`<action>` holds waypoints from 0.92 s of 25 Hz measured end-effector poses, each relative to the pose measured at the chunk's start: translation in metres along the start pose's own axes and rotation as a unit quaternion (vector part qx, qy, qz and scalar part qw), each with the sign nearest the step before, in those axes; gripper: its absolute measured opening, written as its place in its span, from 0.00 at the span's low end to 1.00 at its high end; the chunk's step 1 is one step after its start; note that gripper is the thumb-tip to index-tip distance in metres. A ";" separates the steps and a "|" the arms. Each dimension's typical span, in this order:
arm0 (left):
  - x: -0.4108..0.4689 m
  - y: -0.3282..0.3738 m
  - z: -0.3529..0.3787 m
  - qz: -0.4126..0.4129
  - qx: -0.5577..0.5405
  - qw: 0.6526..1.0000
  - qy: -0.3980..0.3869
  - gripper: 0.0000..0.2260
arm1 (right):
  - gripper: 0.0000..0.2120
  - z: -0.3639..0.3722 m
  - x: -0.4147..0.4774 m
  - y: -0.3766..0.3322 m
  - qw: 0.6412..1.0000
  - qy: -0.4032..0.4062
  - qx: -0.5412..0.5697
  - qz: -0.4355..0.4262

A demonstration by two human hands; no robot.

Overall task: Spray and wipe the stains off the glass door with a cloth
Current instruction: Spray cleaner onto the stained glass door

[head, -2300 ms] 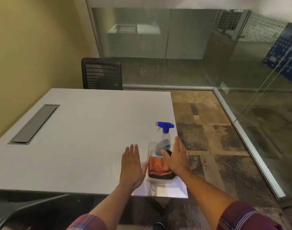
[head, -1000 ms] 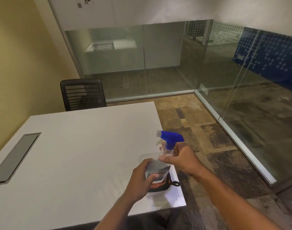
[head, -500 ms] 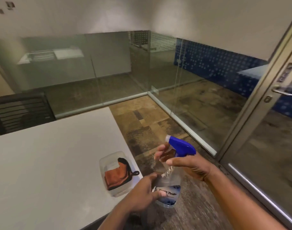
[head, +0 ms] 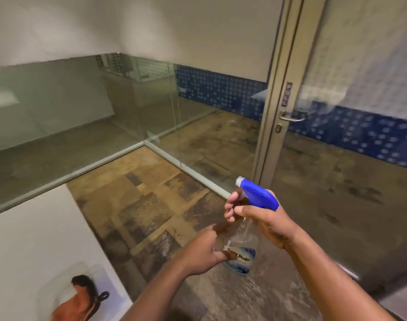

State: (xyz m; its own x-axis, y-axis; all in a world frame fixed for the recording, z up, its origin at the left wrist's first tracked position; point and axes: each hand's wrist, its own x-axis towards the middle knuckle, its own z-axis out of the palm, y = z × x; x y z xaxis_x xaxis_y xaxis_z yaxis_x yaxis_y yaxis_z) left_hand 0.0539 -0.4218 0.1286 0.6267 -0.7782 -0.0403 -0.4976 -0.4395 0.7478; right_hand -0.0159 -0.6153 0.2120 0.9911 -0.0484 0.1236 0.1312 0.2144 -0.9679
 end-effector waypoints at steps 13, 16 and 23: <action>0.316 0.121 0.081 0.226 0.402 0.862 0.212 0.47 | 0.11 -0.254 0.005 -0.095 0.926 0.339 -0.118 -0.118; 0.377 0.156 0.077 0.269 0.399 0.844 0.237 0.45 | 0.06 -0.286 0.012 -0.110 0.905 0.382 -0.130 -0.132; 0.540 0.242 0.039 0.352 0.388 0.802 0.288 0.44 | 0.05 -0.345 0.056 -0.170 0.856 0.456 -0.179 -0.167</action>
State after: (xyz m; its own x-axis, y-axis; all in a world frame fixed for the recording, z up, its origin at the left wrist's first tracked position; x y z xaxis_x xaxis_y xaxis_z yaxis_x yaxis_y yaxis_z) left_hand 0.2489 -0.9654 0.2619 0.0880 -0.7182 0.6902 -0.9328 -0.3026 -0.1959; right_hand 0.0100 -0.9914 0.3078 0.4498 -0.8252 0.3415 0.2274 -0.2639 -0.9373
